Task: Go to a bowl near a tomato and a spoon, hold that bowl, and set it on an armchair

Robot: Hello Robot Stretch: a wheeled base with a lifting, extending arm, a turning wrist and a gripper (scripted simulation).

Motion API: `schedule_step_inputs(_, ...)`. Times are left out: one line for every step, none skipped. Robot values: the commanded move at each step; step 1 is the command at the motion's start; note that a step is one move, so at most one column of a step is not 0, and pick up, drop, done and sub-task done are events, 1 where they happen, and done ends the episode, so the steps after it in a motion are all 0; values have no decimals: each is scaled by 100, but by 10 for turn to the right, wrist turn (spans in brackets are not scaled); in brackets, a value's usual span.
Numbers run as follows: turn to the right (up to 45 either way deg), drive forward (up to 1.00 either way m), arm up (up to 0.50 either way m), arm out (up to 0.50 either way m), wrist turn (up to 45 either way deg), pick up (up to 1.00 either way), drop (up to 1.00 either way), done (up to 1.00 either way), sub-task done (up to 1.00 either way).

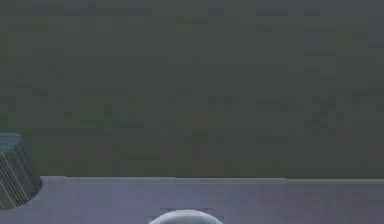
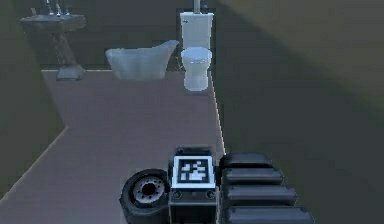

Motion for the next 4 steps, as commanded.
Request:
schedule_step_inputs(0, 20, 0, 0, 0, 0, 0, 0, 0)
schedule_step_inputs(-450, 0, 0, 0, 0, 0, 0, 0, 0)
schedule_step_inputs(-450, 0, 0, 0, 0, 0, 0, 0, 0)
schedule_step_inputs(-30, 0, 0, 0, 0, 0, 0, 0, 0)
